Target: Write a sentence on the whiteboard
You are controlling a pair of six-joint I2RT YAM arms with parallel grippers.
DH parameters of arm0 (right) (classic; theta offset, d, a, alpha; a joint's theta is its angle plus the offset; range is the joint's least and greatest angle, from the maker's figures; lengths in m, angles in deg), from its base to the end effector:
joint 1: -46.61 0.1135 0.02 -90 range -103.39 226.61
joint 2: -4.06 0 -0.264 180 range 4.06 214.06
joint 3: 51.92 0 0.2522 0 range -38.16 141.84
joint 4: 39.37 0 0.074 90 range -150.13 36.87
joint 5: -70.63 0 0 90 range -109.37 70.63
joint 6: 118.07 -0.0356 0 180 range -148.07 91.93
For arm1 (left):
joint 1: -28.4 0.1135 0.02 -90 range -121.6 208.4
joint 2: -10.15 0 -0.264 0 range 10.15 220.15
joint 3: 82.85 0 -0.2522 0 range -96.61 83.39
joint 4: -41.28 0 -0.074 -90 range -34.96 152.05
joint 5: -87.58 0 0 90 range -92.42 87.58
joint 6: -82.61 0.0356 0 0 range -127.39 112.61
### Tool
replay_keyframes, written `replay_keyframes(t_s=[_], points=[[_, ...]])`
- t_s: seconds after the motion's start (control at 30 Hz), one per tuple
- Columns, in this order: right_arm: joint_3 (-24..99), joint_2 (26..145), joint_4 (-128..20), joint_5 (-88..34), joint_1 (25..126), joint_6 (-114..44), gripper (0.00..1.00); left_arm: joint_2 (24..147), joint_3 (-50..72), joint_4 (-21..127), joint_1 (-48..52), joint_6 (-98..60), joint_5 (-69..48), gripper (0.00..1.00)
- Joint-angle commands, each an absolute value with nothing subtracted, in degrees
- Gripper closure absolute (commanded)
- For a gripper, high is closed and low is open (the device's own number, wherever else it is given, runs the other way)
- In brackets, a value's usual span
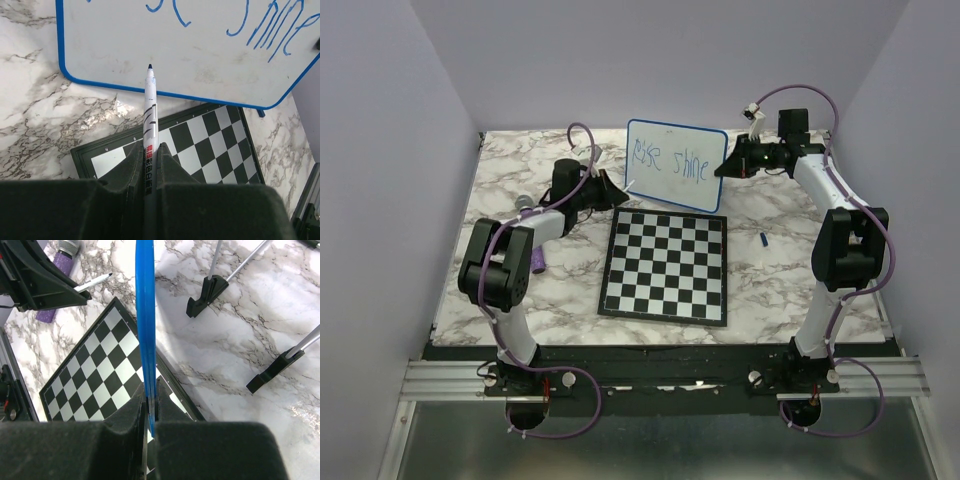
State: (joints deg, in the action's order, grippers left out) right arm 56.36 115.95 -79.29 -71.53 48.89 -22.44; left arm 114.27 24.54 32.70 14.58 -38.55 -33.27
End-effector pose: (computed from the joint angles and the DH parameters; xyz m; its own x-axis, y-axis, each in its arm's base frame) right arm 0.4381 0.0456 0.2766 -0.6263 -0.0852 -0.7749 -0.6612 0.5847 0.4702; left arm 0.3799 -0.1123 0.1970 -0.6671 -0.2933 -0.6847 0.3722 0.6650 -0.6475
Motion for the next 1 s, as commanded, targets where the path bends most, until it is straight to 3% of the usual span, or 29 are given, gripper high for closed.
replay_keyframes(t_s=[0.0,0.97], points=[[56.2,116.6,-76.5,-73.1,48.5,-21.6,1.0,116.8,21.3,33.9,15.0,-38.7,-31.8,1.0],[56.2,117.5,-76.4,-72.9,48.5,-21.6,1.0,125.7,9.8,38.1,14.9,-40.4,-33.0,1.0]])
